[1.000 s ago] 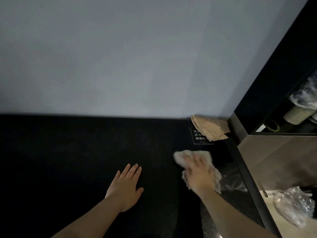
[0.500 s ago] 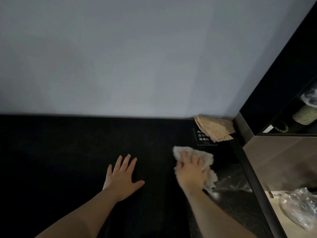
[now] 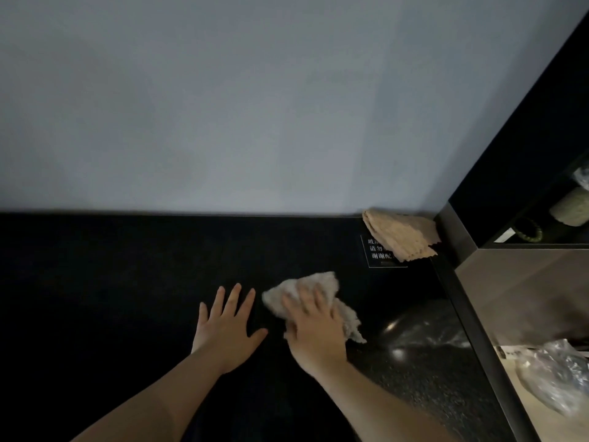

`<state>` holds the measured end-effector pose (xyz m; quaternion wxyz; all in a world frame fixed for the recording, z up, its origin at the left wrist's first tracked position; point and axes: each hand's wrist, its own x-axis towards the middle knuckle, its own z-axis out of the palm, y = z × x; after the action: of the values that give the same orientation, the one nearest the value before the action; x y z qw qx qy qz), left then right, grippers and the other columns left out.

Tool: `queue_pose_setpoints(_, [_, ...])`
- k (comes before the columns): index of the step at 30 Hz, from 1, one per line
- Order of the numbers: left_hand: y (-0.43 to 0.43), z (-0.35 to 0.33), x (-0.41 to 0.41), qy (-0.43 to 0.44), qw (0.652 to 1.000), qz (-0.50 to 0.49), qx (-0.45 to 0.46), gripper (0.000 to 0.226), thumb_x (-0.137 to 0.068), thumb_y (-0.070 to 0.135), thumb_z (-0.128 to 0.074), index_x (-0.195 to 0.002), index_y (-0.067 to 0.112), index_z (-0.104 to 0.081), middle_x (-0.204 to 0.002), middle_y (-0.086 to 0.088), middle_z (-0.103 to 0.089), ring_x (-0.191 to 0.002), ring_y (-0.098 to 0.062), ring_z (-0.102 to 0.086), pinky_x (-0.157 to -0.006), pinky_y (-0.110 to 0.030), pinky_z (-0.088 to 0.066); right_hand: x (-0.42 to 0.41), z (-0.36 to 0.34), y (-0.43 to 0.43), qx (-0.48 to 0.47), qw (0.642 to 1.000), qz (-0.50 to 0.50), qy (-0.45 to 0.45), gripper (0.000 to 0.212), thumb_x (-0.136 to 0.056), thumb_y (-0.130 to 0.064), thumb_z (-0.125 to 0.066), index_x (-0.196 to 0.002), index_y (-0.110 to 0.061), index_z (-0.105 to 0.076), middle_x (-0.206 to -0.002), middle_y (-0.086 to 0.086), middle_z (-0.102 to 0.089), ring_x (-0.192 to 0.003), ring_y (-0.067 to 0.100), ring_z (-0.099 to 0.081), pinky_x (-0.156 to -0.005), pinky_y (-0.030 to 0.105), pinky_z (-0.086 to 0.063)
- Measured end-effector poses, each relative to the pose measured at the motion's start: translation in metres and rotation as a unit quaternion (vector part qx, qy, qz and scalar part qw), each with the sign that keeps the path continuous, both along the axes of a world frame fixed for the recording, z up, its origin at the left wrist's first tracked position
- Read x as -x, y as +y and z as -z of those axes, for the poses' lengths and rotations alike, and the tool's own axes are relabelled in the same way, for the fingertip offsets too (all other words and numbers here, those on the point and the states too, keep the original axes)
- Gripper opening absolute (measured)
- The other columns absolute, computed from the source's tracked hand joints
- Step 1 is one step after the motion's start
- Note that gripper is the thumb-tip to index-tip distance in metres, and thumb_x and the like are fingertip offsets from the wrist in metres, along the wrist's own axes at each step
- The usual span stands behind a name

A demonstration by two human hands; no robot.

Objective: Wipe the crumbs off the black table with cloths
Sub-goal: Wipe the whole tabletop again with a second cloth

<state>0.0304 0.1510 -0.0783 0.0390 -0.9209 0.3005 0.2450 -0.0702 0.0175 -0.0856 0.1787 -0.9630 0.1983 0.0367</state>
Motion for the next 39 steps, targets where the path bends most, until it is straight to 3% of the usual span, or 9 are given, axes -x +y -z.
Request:
queue_pose_setpoints(3, [0.002,0.001,0.002,-0.010,1.000,0.003,-0.004,0.078,-0.094,0.062,-0.029,-0.149,0.028,0.015,-0.157,-0.001,0.020,-0.144,-0.026,0.019,-0.118,-0.050,0.002,0.013,0.007,-0.041,0.039,0.994,-0.103,0.002,0.055,-0.095,-0.040,-0.023,-0.148,-0.037,-0.011,-0.159,-0.006,-0.004,-0.145,0.019,0.004,-0.114,0.042,-0.005])
queue_pose_setpoints(8, [0.003,0.003,0.006,-0.017,1.000,0.000,0.000,0.075,-0.095,0.061,-0.024,-0.148,0.027,0.016,-0.157,-0.001,0.021,-0.144,-0.026,0.020,-0.118,-0.050,0.003,-0.001,0.008,-0.038,0.008,0.979,0.205,-0.007,0.055,-0.096,-0.036,-0.039,-0.147,-0.036,-0.018,-0.158,-0.001,-0.010,-0.145,0.024,-0.003,-0.113,0.048,-0.012])
queue_pose_setpoints(13, [0.003,0.003,0.004,-0.014,1.000,0.004,0.000,0.075,-0.094,0.061,-0.025,-0.149,0.028,0.015,-0.157,-0.001,0.021,-0.144,-0.026,0.019,-0.118,-0.049,0.003,0.014,0.003,-0.026,0.089,0.983,-0.132,-0.090,0.051,-0.089,-0.037,-0.033,-0.140,-0.036,-0.037,-0.153,-0.006,-0.025,-0.141,0.021,-0.024,-0.108,0.042,-0.025])
queue_pose_setpoints(18, [0.002,0.000,0.000,0.002,1.000,0.008,-0.005,0.077,-0.094,0.063,-0.027,-0.148,0.029,0.016,-0.157,0.000,0.021,-0.144,-0.026,0.019,-0.118,-0.050,0.002,0.010,0.010,-0.062,0.025,0.977,0.207,-0.045,0.057,-0.093,-0.030,-0.049,-0.145,-0.034,-0.027,-0.155,0.001,-0.022,-0.144,0.025,-0.013,-0.113,0.047,-0.017])
queue_pose_setpoints(24, [-0.001,-0.006,-0.003,0.014,1.000,0.008,-0.012,0.080,-0.093,0.062,-0.034,-0.149,0.030,0.013,-0.158,-0.001,0.019,-0.145,-0.027,0.016,-0.118,-0.051,-0.002,0.010,-0.003,-0.040,0.039,0.995,-0.084,-0.023,0.054,-0.098,-0.033,-0.033,-0.149,-0.034,-0.014,-0.158,-0.005,-0.005,-0.146,0.019,0.002,-0.114,0.039,-0.005])
queue_pose_setpoints(28, [-0.001,-0.005,-0.002,0.020,1.000,-0.002,-0.004,0.080,-0.093,0.062,-0.034,-0.149,0.030,0.012,-0.158,-0.001,0.019,-0.145,-0.027,0.017,-0.118,-0.052,-0.001,0.003,0.000,-0.053,0.021,0.981,0.193,-0.029,0.055,-0.096,-0.032,-0.042,-0.147,-0.035,-0.021,-0.157,-0.002,-0.014,-0.145,0.023,-0.005,-0.114,0.044,-0.011])
queue_pose_setpoints(33, [-0.001,-0.005,-0.002,0.022,1.000,-0.011,0.005,0.079,-0.092,0.061,-0.035,-0.149,0.031,0.011,-0.158,0.001,0.019,-0.145,-0.025,0.018,-0.118,-0.051,0.000,0.001,-0.003,-0.007,0.050,0.992,-0.118,-0.009,0.060,-0.097,-0.028,-0.041,-0.148,-0.035,-0.011,-0.158,-0.005,-0.002,-0.145,0.021,0.005,-0.115,0.044,-0.002])
queue_pose_setpoints(37, [-0.002,-0.005,-0.002,0.017,1.000,-0.009,0.000,0.080,-0.092,0.062,-0.035,-0.149,0.030,0.012,-0.158,0.000,0.019,-0.145,-0.026,0.017,-0.118,-0.052,-0.001,-0.003,0.004,-0.064,0.040,0.986,0.161,-0.001,0.058,-0.097,-0.038,-0.037,-0.148,-0.035,-0.012,-0.156,0.000,-0.016,-0.144,0.023,-0.008,-0.114,0.043,-0.014])
queue_pose_setpoints(39, [-0.002,-0.004,-0.001,0.013,1.000,-0.011,0.004,0.079,-0.093,0.062,-0.034,-0.149,0.030,0.012,-0.158,0.000,0.020,-0.145,-0.026,0.018,-0.118,-0.052,0.000,-0.011,-0.002,-0.043,0.034,0.983,0.179,-0.003,0.056,-0.097,-0.034,-0.037,-0.148,-0.035,-0.013,-0.158,0.000,-0.008,-0.145,0.027,-0.001,-0.114,0.048,-0.012])
